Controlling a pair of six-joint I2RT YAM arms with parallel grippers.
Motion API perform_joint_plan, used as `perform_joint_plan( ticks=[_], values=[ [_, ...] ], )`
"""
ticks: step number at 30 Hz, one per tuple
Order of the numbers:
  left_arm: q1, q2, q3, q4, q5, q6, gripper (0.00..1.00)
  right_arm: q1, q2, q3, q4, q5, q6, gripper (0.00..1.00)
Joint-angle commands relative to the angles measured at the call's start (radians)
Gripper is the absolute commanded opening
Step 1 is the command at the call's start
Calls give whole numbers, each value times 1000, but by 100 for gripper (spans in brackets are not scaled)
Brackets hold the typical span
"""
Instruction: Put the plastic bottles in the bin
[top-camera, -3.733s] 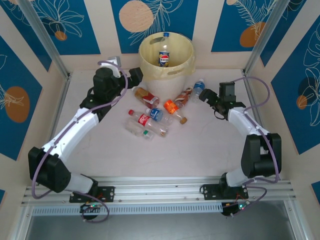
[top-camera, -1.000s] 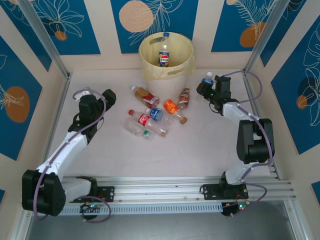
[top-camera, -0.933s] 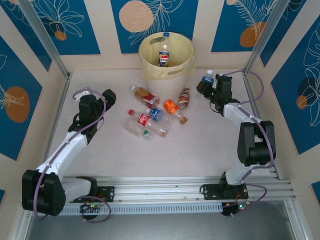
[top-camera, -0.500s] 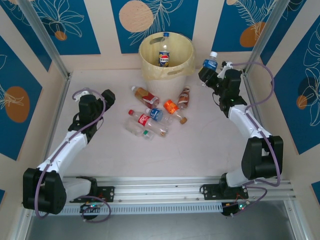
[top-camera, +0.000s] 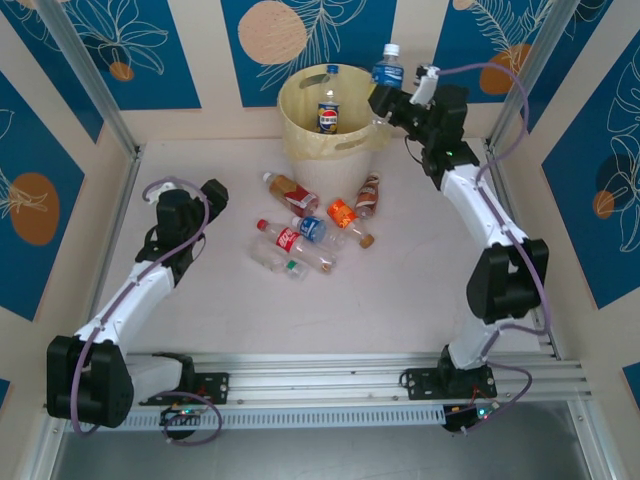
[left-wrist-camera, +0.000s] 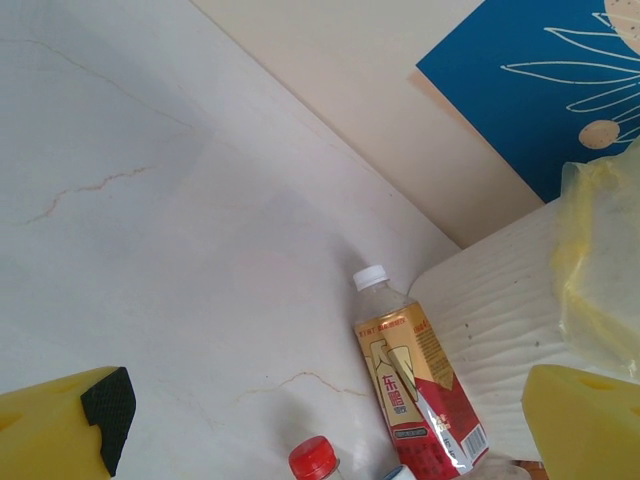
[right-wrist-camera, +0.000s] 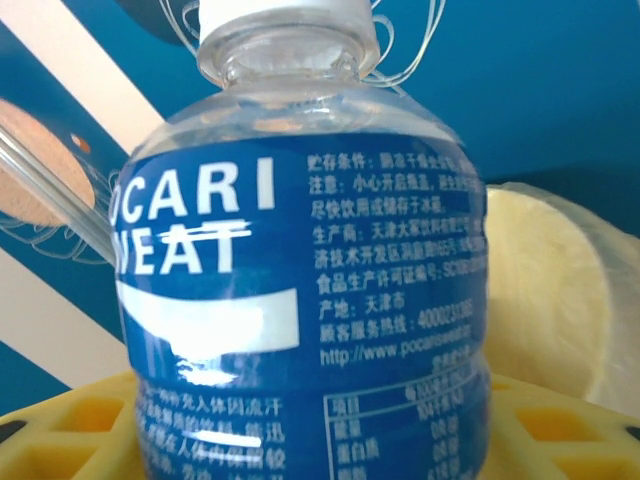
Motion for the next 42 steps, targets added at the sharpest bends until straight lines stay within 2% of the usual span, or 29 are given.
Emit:
perform_joint_plan(
  ticks=[1,5,7,8,12,18,26,28,42],
  values=[
    [21,-20,-15,-13,3,-2,100,30,87,144,-111,-40,-79,31],
    [28,-29,-26,-18,2,-2,100,54,189,294,-191,-12,-140,33],
    [31,-32,-31,-18,2,-3,100,69,231,368,-259,59,-178,34],
    [34,-34,-33,-18,2,-5,100,82,258,413,-321,139,-201,36],
    [40,-37,-42,-16,2,-6,100,119,329,528,-474,359,-255,47],
    [47,-36,-45,-15,5,-5,100,171,360,596,-536,606,-339,70],
    [50,-28,-48,-14,12,-11,100,180,322,574,-543,677,-332,89],
    [51,-27,-48,-14,11,-13,100,180,299,542,-522,666,-342,98],
    [54,2,-38,-19,34,-24,100,182,91,278,-327,554,-312,100]
  ],
)
